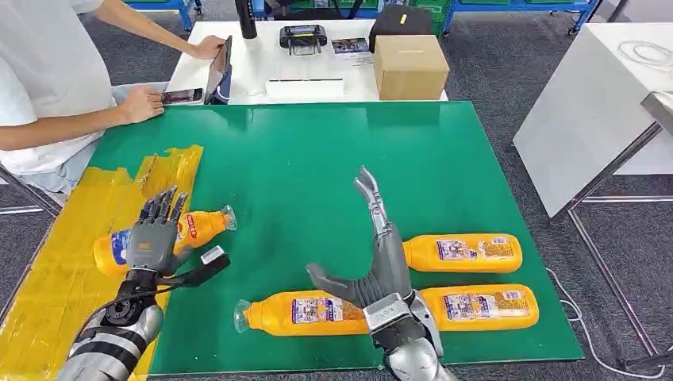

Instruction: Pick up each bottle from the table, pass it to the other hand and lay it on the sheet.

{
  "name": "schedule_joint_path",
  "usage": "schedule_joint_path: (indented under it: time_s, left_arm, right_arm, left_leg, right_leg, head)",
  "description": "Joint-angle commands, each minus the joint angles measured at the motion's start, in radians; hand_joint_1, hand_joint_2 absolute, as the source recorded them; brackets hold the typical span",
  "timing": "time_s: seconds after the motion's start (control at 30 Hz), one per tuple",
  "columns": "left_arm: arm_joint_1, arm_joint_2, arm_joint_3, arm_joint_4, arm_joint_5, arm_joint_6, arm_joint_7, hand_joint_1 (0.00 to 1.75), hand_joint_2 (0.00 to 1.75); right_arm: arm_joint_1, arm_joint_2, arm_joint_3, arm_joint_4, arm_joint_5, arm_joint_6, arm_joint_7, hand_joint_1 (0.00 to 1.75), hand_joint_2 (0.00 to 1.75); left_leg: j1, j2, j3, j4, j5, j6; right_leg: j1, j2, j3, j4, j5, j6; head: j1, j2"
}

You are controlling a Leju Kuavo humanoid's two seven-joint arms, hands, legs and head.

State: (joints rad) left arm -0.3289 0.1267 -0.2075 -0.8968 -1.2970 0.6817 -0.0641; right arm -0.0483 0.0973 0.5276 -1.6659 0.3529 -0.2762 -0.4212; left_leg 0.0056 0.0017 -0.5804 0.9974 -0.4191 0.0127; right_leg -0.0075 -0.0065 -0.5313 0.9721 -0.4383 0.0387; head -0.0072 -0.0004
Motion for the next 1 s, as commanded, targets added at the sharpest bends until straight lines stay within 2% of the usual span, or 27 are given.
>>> schedule_joint_path:
  time_s: [0.03,0.17,0.47,0.5,0.57,0.87,1.0]
  left_arm:
    - [0.115,-0.086,0.116,-0.23,0.322,0.002,-0.219,0.0,1.75]
    - [0.237,-0.146,0.148,-0.531,0.725,-0.158,-0.416,0.0,1.75]
    - [0.239,-0.144,0.155,-0.537,0.727,-0.167,-0.413,0.0,1.75]
    - [0.243,-0.155,0.163,-0.555,0.817,-0.207,-0.474,0.0,1.75]
    - [0.259,-0.166,0.167,-0.601,0.871,-0.247,-0.503,0.0,1.75]
    - [0.259,-0.183,0.105,-0.6,0.897,-0.285,-0.512,0.0,1.75]
    - [0.258,-0.184,0.104,-0.597,0.897,-0.285,-0.512,0.0,1.75]
  right_arm:
    - [-0.069,-0.103,0.106,0.096,0.201,0.043,0.112,0.0,1.75]
    - [-0.109,-0.174,0.214,0.149,0.382,0.13,0.179,0.0,1.75]
    - [-0.113,-0.179,0.216,0.159,0.38,0.13,0.18,0.0,1.75]
    - [-0.126,-0.197,0.24,0.163,0.401,0.152,0.19,0.0,1.75]
    - [-0.149,-0.228,0.273,0.19,0.424,0.181,0.204,0.0,1.75]
    - [-0.26,-0.357,0.404,0.286,0.448,0.259,0.212,0.0,1.75]
    - [-0.262,-0.36,0.405,0.286,0.448,0.26,0.211,0.0,1.75]
  left_leg:
    - [0.001,0.001,0.001,0.0,-0.001,0.0]
    - [0.001,0.002,0.001,0.0,-0.002,0.0]
    - [0.0,0.001,-0.001,0.0,-0.001,0.0]
    - [0.001,0.001,0.0,0.0,-0.001,0.0]
    - [0.001,0.001,0.0,0.0,-0.001,0.0]
    - [0.0,0.001,0.0,0.0,0.0,0.001]
    - [0.0,0.0,-0.001,0.0,0.0,0.001]
  right_leg:
    - [0.001,0.001,0.001,-0.001,0.0,0.0]
    - [0.001,0.002,0.001,-0.002,0.0,0.0]
    - [0.001,0.001,0.0,-0.001,0.0,0.0]
    - [0.001,0.001,0.0,-0.002,0.0,-0.001]
    - [0.001,0.002,0.0,-0.002,0.0,-0.001]
    - [0.001,0.001,0.001,-0.002,0.001,0.0]
    - [0.0,0.0,0.0,-0.001,0.001,0.001]
  head:
    - [0.0,0.0]
    - [0.0,0.0]
    - [0.0,0.0]
    - [0.0,0.0]
    - [0.0,0.0]
    - [0.0,0.0]
    - [0.0,0.0]
